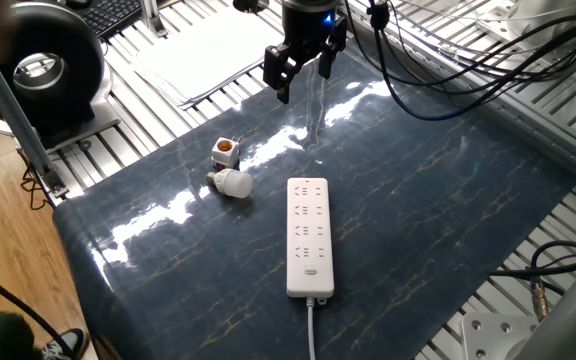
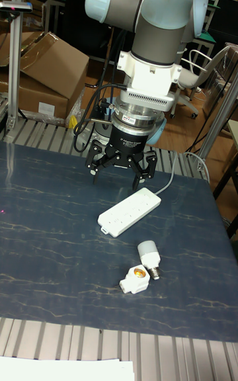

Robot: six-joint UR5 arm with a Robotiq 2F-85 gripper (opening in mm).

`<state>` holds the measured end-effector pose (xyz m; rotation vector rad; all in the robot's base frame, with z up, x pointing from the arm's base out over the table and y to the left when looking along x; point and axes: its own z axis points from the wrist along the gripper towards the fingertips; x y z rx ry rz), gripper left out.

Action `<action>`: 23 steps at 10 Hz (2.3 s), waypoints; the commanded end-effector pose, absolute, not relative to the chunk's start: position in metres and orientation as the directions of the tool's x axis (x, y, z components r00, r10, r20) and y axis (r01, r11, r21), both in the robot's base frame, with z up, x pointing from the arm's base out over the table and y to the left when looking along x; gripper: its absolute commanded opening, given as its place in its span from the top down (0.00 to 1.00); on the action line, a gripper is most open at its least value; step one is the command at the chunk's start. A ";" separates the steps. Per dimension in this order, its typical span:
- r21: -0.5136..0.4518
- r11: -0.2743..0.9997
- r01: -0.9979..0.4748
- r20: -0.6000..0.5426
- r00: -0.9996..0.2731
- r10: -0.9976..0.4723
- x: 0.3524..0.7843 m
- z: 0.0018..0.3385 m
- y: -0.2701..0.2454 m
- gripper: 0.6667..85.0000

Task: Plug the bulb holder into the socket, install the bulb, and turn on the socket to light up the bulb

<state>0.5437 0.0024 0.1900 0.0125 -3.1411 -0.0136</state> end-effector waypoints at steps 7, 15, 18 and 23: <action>-0.029 0.972 -0.232 -0.006 -0.973 -0.232 0.546 0.190 -0.001 1.00; -0.024 0.973 -0.230 0.000 -0.973 -0.230 0.545 0.190 0.000 1.00; -0.024 0.973 -0.230 0.002 -0.973 -0.230 0.545 0.191 0.000 1.00; -0.022 0.974 -0.226 0.004 -0.974 -0.226 0.544 0.191 0.000 1.00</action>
